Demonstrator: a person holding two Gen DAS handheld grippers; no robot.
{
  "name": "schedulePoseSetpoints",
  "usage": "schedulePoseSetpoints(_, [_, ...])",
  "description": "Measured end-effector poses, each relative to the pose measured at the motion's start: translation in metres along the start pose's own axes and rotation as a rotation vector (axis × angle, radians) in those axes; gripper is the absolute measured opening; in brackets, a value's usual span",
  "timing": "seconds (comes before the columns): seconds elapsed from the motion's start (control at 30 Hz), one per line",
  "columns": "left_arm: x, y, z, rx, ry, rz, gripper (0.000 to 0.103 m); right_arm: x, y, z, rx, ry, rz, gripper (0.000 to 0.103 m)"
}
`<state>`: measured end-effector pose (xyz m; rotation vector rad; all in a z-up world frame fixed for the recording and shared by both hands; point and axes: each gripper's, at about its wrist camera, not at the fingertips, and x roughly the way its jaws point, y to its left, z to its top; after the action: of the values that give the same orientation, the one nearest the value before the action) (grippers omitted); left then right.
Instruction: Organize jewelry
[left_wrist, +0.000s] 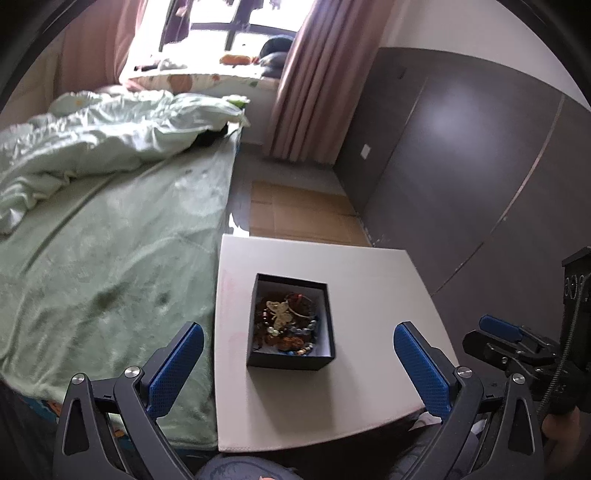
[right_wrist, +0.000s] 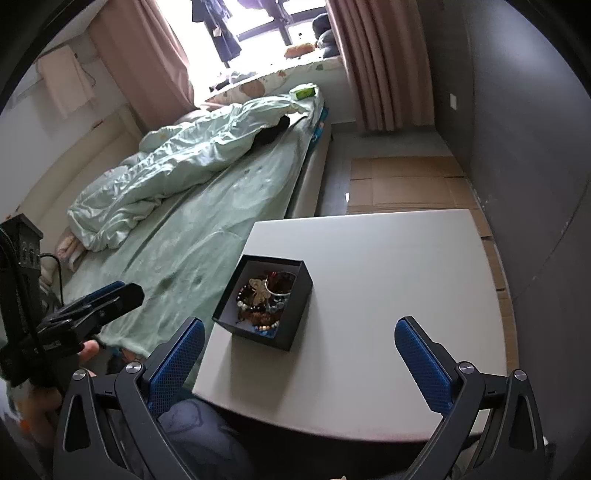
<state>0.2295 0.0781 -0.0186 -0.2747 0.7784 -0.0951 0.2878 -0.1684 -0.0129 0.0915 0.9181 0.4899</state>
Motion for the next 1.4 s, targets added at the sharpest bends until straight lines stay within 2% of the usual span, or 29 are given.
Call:
schedulePoseSetpoints(0.4, [-0.062,-0.032,-0.039,0.089,-0.088,-0.014,0.103,-0.061,0.002,-0.048,0.017,-0.076,-0.051,0.103])
schedulePoseSetpoints(0.77, [-0.106,-0.046,-0.077,0.140,-0.146,-0.004,0.103,-0.096,0.010,-0.092,0.028,-0.115,-0.077,0.103])
schedulePoseSetpoints(1.1, [-0.131,-0.045,-0.105,0.166,-0.200,0.007,0.103,-0.120,0.012,-0.128,0.039,-0.170,-0.097,0.103])
schedulePoseSetpoints(1.17, [-0.132,-0.046,-0.110,0.178,-0.201,0.012,0.103,-0.121,0.012,-0.133,0.038,-0.185,-0.128,0.103])
schedulePoseSetpoints(1.4, [-0.134,-0.050,-0.127,0.197,-0.205,0.021,0.103,-0.126,0.008,-0.155,0.057,-0.220,-0.139,0.103])
